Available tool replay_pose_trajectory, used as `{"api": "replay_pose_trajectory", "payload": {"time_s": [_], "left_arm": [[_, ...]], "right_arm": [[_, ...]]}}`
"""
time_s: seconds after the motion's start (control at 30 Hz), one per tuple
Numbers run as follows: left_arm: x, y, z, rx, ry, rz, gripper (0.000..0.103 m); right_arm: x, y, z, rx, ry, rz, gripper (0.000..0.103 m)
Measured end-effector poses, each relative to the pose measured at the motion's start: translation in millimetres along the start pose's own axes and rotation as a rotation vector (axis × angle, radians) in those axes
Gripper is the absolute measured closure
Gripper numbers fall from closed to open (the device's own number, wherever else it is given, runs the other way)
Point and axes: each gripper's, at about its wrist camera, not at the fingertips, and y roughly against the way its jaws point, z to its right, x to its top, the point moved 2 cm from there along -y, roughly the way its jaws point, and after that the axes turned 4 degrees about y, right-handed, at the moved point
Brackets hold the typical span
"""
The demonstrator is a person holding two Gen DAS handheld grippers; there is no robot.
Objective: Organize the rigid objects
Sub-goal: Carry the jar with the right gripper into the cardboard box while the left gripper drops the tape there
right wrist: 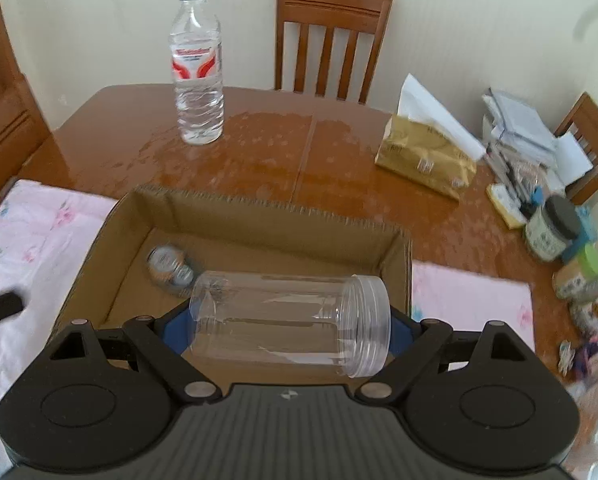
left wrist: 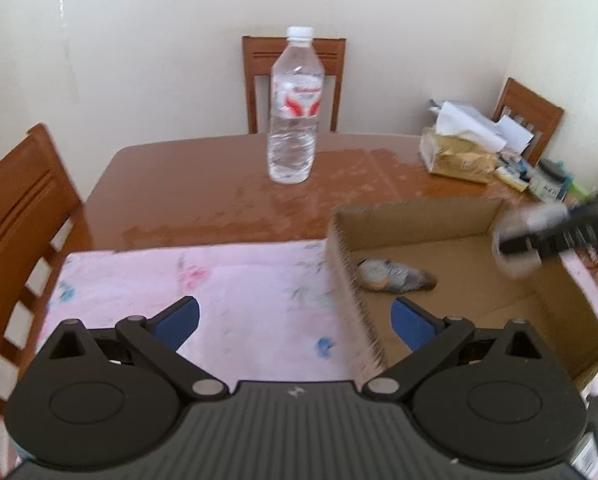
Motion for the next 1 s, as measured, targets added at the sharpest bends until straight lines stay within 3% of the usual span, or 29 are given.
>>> {"api": "replay_pose_trajectory", "payload": {"time_s": [0.1,0.37,0.53,0.67,1.0], "left_arm": [[-10.0,5.7,-8.6,0.027,0.012,-0.003,0.002],[-33.3,24.9,-9.1,0.073,0.032,0.000,0.002],[-46.3,44.3,5.4,0.110,0.052,-0.001,0.002],[-57.0,67.2,23.4,0.190,0.082,0.002,0.001],[-105.6,101.3,70.1,0.270,0.090,-0.064,0.001]], "right_arm": [[15.0,-5.5,-2.5,-0.010,0.014,0.022,0.000],[13.2,5.2,-11.6,0.001,0.055,0.043,0.000],[-11.3,23.8,-19.4,0.028,0.128,0.062,0.000],[-35.5,44.5,-17.3,0.070,0.165,0.096,0.000],[-96.9,85.3,10.6,0.151,0.101,0.168,0.000]]}}
